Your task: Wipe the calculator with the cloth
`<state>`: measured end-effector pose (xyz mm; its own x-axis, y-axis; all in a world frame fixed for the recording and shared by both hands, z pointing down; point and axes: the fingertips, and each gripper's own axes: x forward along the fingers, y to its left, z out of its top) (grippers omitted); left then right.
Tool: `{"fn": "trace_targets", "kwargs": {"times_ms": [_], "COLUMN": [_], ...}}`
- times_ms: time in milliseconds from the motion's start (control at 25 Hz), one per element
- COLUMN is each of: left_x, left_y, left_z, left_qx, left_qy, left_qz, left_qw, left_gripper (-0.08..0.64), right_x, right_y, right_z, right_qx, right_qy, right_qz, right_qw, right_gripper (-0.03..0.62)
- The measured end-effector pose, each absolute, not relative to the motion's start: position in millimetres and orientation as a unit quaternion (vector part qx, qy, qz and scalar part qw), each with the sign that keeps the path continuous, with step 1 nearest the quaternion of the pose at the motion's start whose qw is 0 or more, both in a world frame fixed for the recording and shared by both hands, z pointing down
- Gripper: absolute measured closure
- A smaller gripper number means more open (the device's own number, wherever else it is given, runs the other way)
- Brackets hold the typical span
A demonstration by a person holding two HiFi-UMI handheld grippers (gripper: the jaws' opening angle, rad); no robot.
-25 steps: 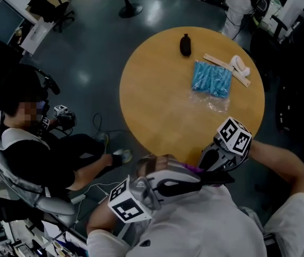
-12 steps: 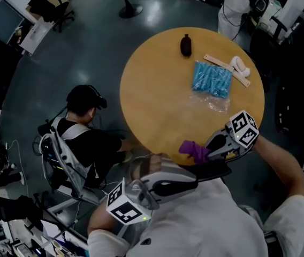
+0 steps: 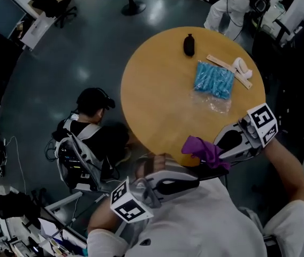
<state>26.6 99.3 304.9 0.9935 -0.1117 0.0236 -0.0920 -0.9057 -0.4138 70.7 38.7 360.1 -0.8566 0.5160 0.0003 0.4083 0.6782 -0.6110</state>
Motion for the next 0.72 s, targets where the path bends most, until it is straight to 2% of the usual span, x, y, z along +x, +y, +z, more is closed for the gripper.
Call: {"fn": "trace_targets", "kwargs": {"times_ms": [200,360,440,720], "left_x": [20.9,14.8,13.8,15.6], "left_y": [85.3,67.7,60.0,35.8], "left_z": [293.2,297.0,302.8,314.7], "left_qx": [-0.976,-0.978,-0.979,-0.979], "left_qy": [0.081,0.111,0.123,0.166], "left_qz": [0.012,0.024,0.025,0.054], "left_qw": [0.200,0.173,0.163,0.109], "left_gripper": [0.517,0.517,0.515,0.515], "right_x": [58.8,50.1,47.3,48.0], "right_y": [45.5,56.4,56.3,64.8], "right_z": [420.9,442.9,452.1,497.3], "right_qx": [-0.249,-0.253,-0.241,-0.189], "right_qy": [-0.885,-0.868,-0.871,-0.894], "right_qz": [0.377,0.417,0.418,0.377], "right_qw": [0.114,0.091,0.091,0.154], "right_gripper": [0.509,0.509,0.509,0.509]}}
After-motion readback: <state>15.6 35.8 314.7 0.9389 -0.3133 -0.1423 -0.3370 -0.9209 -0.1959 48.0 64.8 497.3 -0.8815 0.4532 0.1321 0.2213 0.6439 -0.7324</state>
